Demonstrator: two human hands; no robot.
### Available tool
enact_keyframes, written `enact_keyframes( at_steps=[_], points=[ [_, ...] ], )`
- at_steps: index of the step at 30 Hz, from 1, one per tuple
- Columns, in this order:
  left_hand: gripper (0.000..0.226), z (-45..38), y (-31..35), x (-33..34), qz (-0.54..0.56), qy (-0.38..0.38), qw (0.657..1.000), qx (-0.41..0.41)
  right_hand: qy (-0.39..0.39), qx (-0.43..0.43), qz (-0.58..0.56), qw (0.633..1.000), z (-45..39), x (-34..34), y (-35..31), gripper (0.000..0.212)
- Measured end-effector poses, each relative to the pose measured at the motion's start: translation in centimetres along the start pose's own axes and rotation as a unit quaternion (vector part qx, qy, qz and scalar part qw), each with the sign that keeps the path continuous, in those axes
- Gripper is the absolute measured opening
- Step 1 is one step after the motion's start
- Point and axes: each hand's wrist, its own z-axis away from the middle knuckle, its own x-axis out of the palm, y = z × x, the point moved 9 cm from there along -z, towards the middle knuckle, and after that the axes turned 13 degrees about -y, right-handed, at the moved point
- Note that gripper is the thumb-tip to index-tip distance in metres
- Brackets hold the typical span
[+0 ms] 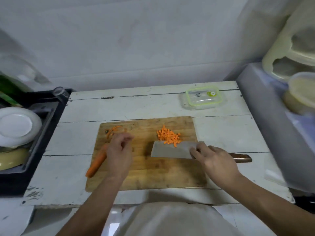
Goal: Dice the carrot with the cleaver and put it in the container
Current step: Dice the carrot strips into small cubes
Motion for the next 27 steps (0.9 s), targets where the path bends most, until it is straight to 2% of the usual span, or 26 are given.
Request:
enact_keyframes(
  at_steps=[2,4,6,10,14,19,21,24,27],
  points=[
    [0.033,1.1,1.9,4.2,-0.078,-0.138,0.987,0.034,0.021,-0.024,0.007,0.999,-0.3,0.4,0.4,0.037],
    [0.031,2.6,2.4,9.2,-0.145,-0.263,0.951,0.075,0.029,-0.038,-0.004,0.999,-0.5,0.9,0.5,0.039],
    [0.028,3.3,2.2,12.9,-0.208,-0.317,0.919,0.108,0.022,-0.044,-0.026,0.998,-0.8,1.4,0.5,0.042],
    [0.036,2.3,0.8,15.4,-0.297,-0.317,0.898,0.067,0.001,-0.053,-0.034,0.998,-1.1,2.4,0.1,0.041],
    [0.043,0.6,0.7,16.5,-0.306,-0.334,0.89,0.055,-0.005,-0.039,-0.031,0.999,-1.2,2.2,0.3,0.037],
    [0.048,-1.9,-0.1,13.3,-0.204,-0.311,0.928,-0.001,-0.025,-0.028,-0.03,0.999,-0.8,2.7,1.1,0.045],
    [0.051,-1.3,0.4,13.6,-0.209,-0.349,0.913,0.013,-0.016,-0.039,-0.024,0.999,-0.3,2.6,1.0,0.043],
    [0.054,0.9,1.8,16.7,-0.262,-0.419,0.867,0.064,0.021,-0.057,-0.006,0.998,0.0,2.0,0.1,0.039],
    [0.056,-0.2,2.2,18.0,-0.281,-0.396,0.871,0.07,0.047,-0.06,0.002,0.997,0.2,1.7,-0.1,0.034]
  ],
)
